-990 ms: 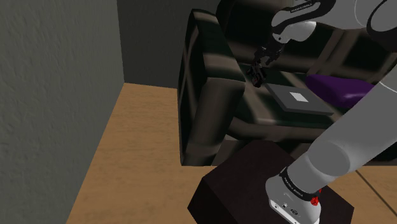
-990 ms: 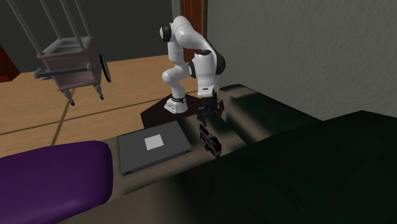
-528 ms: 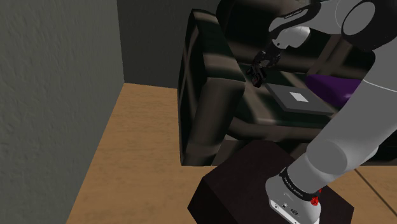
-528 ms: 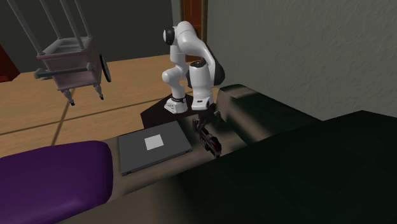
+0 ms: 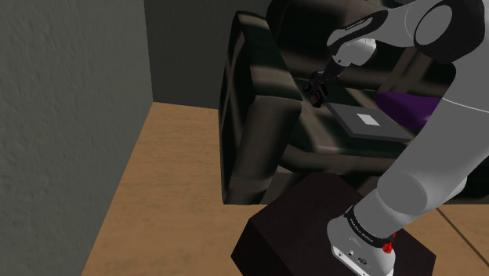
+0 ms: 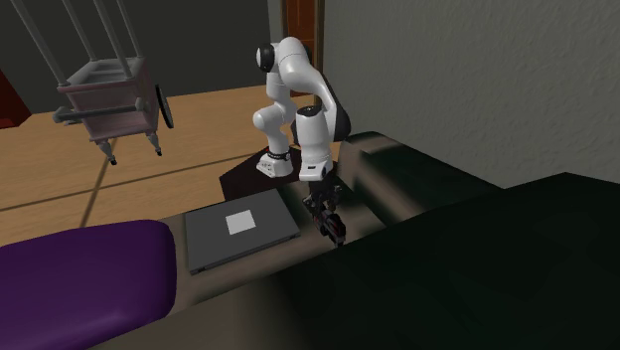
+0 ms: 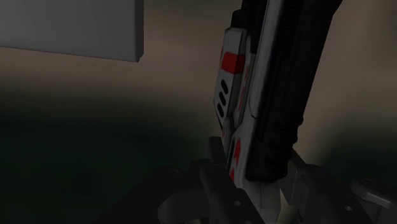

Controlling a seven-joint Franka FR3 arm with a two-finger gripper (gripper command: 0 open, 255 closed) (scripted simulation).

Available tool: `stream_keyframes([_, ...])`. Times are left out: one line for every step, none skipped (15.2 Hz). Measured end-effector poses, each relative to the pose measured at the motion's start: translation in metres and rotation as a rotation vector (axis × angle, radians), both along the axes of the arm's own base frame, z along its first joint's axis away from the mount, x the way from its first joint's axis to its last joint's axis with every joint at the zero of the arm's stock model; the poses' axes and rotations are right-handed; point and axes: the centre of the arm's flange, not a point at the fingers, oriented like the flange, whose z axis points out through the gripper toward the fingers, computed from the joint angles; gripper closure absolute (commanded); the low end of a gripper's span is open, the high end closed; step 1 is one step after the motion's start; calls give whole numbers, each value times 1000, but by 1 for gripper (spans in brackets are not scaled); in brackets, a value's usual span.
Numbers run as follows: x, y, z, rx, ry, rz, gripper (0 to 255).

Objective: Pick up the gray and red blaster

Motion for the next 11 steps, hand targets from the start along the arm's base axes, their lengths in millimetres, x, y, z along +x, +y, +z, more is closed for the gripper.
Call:
stream_keyframes([0, 0, 0, -1, -1, 0, 255])
stream_keyframes([0, 0, 0, -1, -2, 0, 255])
stream_keyframes([0, 0, 0, -1, -2, 0, 255])
stream_keyframes([0, 0, 0, -1, -2, 0, 255])
stream_keyframes([0, 0, 0, -1, -2, 0, 255])
stream_keyframes([0, 0, 0, -1, -2, 0, 255])
stream_keyframes([0, 0, 0, -1, -2, 1, 255])
stream_keyframes([0, 0, 0, -1, -2, 0, 255])
stream_keyframes([1, 0, 2, 0, -1, 0, 255])
stream_keyframes([0, 0, 6, 0, 0, 0, 255])
stream_keyframes([0, 0, 11, 0, 0, 0, 255])
